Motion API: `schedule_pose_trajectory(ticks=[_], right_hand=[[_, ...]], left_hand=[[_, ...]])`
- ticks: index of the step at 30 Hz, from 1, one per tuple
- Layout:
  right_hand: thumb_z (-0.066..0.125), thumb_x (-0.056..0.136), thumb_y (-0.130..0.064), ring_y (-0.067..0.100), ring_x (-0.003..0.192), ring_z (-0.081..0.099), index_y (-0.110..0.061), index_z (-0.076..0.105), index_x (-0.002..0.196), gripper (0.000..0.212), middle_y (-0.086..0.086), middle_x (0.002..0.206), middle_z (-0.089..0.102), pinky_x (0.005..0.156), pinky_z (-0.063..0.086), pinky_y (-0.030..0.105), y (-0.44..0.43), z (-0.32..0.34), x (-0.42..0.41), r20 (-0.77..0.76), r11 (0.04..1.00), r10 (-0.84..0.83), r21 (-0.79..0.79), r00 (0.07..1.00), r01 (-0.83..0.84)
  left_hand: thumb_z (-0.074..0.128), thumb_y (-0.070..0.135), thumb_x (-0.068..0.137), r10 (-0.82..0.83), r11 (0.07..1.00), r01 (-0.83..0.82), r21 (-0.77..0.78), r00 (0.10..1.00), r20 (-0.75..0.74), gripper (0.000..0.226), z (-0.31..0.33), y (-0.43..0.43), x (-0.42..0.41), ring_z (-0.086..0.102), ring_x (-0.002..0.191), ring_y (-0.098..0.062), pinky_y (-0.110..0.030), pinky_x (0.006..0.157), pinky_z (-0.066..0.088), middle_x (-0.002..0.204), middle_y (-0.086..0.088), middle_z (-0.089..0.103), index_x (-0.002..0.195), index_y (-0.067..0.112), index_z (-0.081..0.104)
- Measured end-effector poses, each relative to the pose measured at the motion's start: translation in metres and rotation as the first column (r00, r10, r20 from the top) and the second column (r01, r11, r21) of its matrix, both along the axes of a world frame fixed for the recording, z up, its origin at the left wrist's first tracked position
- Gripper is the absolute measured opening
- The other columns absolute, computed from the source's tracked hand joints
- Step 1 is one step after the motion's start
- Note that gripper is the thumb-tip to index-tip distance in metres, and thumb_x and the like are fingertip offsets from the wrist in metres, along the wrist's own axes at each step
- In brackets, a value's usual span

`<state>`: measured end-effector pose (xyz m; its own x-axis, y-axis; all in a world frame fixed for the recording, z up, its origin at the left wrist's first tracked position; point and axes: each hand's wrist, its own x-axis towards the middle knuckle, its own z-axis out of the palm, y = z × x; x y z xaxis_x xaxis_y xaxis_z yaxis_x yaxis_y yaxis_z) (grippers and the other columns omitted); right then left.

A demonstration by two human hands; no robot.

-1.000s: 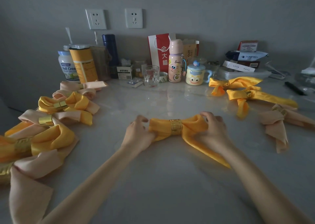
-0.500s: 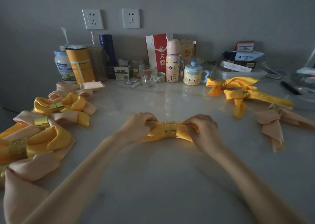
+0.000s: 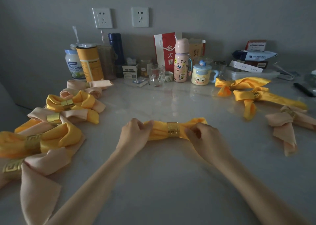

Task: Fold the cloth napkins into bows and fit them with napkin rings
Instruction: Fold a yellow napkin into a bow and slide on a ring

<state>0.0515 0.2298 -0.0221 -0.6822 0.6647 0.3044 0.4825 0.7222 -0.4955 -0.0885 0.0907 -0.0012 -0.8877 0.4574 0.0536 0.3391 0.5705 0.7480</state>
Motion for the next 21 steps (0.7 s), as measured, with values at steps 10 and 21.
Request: schedule_pose_trajectory(ticks=[10,21], right_hand=[[0.058,0.089,-0.028,0.014,0.061,0.045,-0.016,0.049,0.076,0.020,-0.006,0.062,0.047,0.062,0.039,0.035,-0.019,-0.008,-0.012,-0.124,0.976,0.180,-0.103,0.976,-0.193],[0.052,0.091,-0.039,0.012,0.054,0.041,-0.019,0.037,0.058,0.041,-0.007,0.055,0.042,0.048,0.027,0.028,-0.033,-0.006,-0.023,-0.097,0.985,0.048,-0.160,0.994,-0.063]], left_hand=[[0.076,0.014,0.077,0.160,0.722,-0.441,0.533,0.856,0.492,0.025,-0.015,0.004,0.035,0.050,0.073,-0.014,-0.015,0.063,0.042,0.075,0.004,0.051,0.093,0.009,0.058],[0.066,0.004,0.081,-0.022,0.894,-0.215,0.393,0.855,0.518,0.015,-0.013,0.004,0.058,0.059,0.075,-0.015,-0.016,0.058,0.045,0.086,-0.001,0.064,0.094,0.011,0.066]])
